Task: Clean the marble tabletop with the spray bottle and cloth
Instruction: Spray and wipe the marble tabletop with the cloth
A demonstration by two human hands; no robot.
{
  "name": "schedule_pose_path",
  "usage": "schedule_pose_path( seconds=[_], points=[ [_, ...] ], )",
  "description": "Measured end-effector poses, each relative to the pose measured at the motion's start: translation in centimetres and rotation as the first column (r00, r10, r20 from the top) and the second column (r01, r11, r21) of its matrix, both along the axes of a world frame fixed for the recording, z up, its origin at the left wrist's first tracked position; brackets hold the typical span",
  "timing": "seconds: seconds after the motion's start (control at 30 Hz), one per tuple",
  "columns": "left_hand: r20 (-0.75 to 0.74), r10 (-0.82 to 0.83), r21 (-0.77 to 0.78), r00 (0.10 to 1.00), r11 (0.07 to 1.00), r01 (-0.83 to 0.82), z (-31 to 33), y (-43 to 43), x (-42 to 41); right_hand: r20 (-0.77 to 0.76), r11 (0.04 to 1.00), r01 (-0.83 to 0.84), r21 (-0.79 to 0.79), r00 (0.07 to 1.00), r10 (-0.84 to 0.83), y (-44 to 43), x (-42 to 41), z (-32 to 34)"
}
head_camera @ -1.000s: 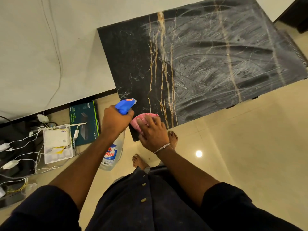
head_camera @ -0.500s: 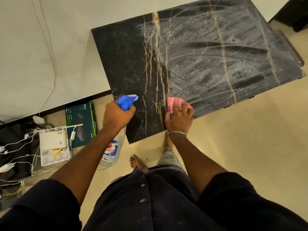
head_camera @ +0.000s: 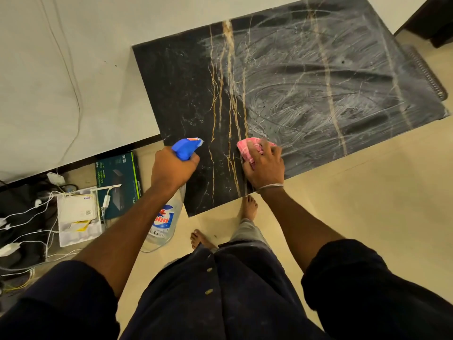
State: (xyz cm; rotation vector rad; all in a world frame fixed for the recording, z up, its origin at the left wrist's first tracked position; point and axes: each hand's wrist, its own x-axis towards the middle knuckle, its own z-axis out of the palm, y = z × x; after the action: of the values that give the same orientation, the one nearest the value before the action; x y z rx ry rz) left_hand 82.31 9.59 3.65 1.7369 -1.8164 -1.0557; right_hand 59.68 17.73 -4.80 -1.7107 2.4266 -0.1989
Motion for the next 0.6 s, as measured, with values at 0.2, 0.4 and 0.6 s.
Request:
schedule_pose_path(
  seconds=[0.2,0.4,0.6],
  points=[
    [0.046,0.014,0.005,0.999,1.000,-0.014,0.4,-0.5,-0.2,0.078,0.983,0.174,0.066,0.981,-0.179,-2.7,6.5,0.9],
    [0.052,0.008,-0.035,0.999,0.999,-0.006,0.8,-1.2,-0.5,0.074,0.915,-0.401,0.044,0.915,0.397,-3.0,8.2,0.8],
    [0.017,0.028,-0.002,0.999,1.000,-0.028,0.7,-2.1,-1.4,0.058,0.992,-0.121,0.018,0.991,0.120,-4.7,-0.6,0.6]
  ],
)
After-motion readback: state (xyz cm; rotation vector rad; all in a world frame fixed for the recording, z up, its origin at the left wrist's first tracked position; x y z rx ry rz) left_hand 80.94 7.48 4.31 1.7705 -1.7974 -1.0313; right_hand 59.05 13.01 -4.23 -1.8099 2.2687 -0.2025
